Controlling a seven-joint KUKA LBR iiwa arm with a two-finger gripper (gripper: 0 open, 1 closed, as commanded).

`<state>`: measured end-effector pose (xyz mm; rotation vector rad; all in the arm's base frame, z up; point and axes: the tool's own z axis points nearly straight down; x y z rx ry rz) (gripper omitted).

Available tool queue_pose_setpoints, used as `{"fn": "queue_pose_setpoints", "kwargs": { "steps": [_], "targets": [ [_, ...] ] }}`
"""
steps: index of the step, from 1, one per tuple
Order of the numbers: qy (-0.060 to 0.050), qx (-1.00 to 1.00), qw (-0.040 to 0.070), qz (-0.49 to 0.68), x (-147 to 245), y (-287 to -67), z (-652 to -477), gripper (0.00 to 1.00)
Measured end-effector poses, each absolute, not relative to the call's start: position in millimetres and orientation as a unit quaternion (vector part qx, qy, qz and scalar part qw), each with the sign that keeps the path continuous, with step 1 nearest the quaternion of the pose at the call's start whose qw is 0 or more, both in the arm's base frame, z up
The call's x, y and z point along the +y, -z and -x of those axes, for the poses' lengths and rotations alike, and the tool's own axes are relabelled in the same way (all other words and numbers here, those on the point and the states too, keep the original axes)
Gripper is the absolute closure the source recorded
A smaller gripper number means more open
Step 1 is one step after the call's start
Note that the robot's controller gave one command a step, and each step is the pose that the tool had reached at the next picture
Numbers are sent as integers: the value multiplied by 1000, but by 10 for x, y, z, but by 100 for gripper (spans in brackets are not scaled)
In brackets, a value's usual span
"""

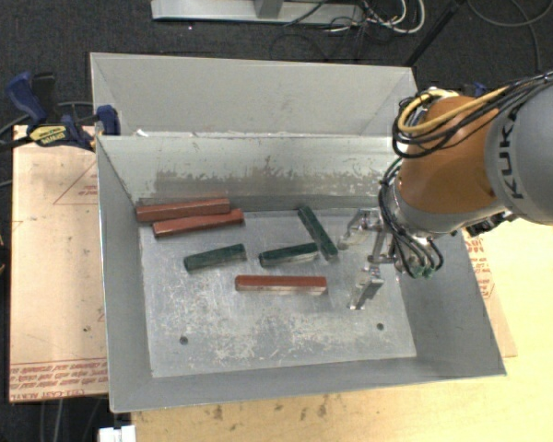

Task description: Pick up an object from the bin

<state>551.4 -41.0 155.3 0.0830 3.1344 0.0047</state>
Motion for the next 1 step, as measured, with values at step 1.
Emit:
{"fn": "queue_pose_setpoints", "kwargs": {
  "steps": [1],
  "targets": [
    [0, 1000, 23, 1, -363, -841, -6007, 100]
  ]
}}
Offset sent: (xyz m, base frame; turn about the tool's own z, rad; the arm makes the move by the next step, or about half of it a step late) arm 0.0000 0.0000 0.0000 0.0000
